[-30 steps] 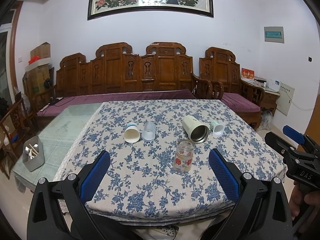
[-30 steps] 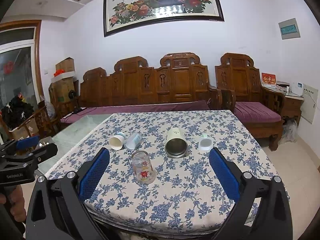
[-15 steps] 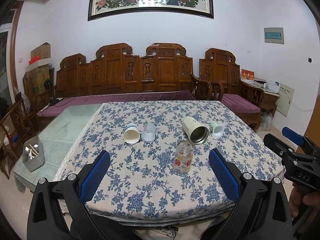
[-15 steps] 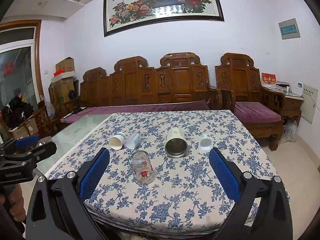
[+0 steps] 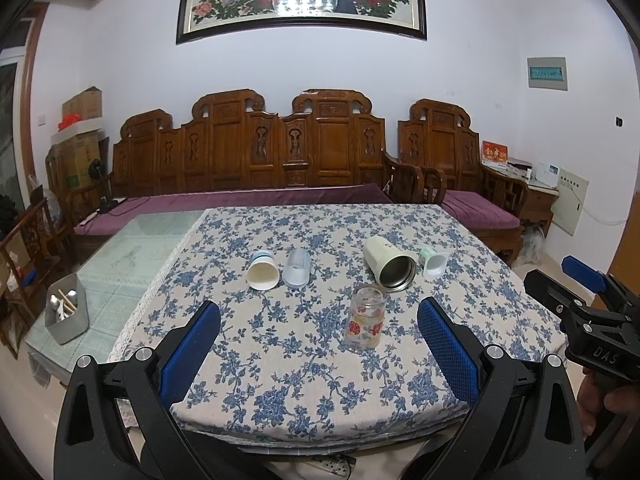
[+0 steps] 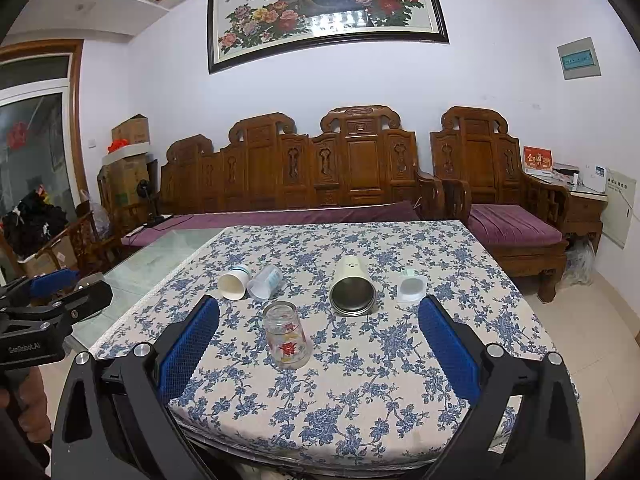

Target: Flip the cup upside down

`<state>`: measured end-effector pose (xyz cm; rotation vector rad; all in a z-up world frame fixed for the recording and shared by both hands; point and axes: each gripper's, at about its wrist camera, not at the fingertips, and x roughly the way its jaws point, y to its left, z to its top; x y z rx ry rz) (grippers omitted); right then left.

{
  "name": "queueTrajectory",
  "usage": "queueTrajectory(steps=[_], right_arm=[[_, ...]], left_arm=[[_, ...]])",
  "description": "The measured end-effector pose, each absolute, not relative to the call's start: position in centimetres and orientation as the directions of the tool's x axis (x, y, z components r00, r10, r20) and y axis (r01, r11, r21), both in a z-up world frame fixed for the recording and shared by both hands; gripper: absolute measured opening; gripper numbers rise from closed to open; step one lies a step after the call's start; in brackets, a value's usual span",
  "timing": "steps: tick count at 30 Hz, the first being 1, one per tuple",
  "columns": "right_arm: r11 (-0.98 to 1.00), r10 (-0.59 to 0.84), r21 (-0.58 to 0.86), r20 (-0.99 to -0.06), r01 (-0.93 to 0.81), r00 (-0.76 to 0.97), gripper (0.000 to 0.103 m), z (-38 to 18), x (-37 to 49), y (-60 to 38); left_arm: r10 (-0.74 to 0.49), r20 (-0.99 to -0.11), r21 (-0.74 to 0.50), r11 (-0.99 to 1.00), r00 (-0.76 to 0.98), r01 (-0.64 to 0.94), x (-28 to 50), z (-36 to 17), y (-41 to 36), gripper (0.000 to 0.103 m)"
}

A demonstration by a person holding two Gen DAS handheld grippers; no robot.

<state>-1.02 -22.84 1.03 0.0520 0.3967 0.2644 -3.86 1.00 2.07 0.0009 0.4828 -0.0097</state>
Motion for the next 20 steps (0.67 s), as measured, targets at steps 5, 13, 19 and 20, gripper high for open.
queueTrajectory(steps=[5, 13, 19, 20], right_arm=[[0.964, 0.265, 0.102, -0.375, -0.244, 0.889, 0.100, 1.02, -1.00, -22.85], [0.964, 0.265, 0.103, -0.375, -0.244, 0.888, 0.100, 1.00, -1.03, -22.83], [0.964, 0.267, 0.106, -0.373, -0.245, 0.889, 0.100, 1.15, -1.03, -22.83], [0.964, 0.267, 0.106, -0.373, -0.245, 0.889, 0.100, 1.15, -1.03, -22.83]], left_arm=[[-0.009, -0.463, -0.001, 1.000, 0.886, 0.010, -3.85, 2.12, 0.98, 0.095], [-0.008, -0.463, 0.000, 1.000, 0.887, 0.009, -3.90, 2.09, 0.92, 0.095], [-0.009, -0.462, -0.003, 1.000, 0.887, 0.009, -3.81, 2.17, 0.87, 0.095], [-0.009, -0.463, -0.001, 1.000, 0.887, 0.010, -3.89, 2.10, 0.87, 0.095]])
